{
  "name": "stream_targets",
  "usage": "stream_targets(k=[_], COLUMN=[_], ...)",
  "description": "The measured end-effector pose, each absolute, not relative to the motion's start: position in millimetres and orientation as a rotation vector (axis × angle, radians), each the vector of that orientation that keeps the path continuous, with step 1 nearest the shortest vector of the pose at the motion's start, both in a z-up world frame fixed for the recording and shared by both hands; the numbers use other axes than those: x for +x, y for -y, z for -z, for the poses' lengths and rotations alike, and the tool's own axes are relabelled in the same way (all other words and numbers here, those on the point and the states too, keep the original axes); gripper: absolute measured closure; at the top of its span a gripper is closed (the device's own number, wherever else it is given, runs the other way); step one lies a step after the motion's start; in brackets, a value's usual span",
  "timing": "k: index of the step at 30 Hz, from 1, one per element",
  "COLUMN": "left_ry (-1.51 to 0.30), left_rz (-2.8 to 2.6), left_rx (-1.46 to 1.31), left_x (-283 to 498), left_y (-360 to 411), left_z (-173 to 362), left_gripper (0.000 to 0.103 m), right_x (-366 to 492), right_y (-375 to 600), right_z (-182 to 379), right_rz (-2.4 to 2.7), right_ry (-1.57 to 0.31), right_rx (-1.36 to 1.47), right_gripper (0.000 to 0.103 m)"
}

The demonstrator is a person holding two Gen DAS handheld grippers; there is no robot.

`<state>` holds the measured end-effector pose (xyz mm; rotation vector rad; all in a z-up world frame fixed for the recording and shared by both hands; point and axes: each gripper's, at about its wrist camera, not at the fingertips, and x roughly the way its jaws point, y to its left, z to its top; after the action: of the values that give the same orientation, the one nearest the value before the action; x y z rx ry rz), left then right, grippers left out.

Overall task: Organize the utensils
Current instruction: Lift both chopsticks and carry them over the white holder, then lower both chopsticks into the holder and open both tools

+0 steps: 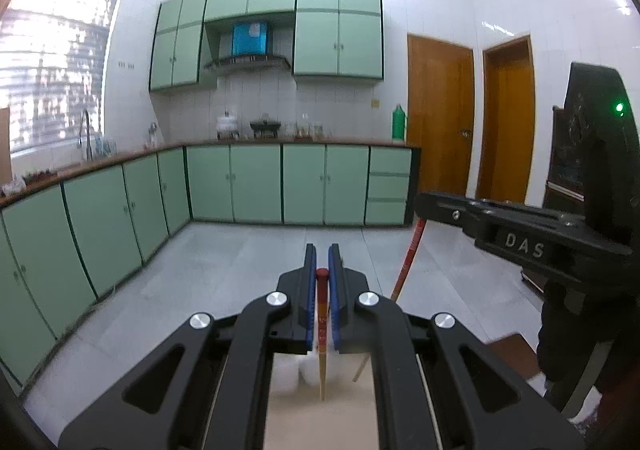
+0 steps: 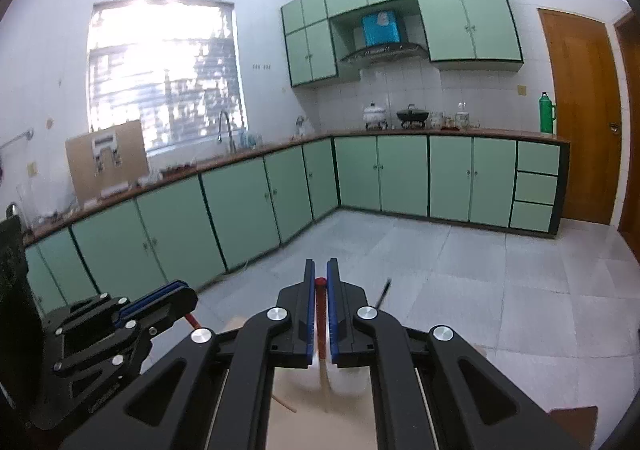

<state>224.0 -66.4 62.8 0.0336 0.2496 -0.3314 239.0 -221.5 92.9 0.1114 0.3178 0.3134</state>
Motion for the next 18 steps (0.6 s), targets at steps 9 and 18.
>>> stream_targets(k=[9,18], left_ry=[-0.166,-0.276], left_rz=[0.262,0.234], left_rx=[0.075,0.046], left_x=[279,332], left_y=[87,89], left_z=[-71,-29], left_gripper=[0.098,0.098], right_x=[299,329], right_y=[225,208], right_z=[-90,-44], right_rz=[-0.261,-0.241], right_ry=[-0.289,-0.368], right_rx=[0.136,0.125], right_gripper=[0.097,0.097])
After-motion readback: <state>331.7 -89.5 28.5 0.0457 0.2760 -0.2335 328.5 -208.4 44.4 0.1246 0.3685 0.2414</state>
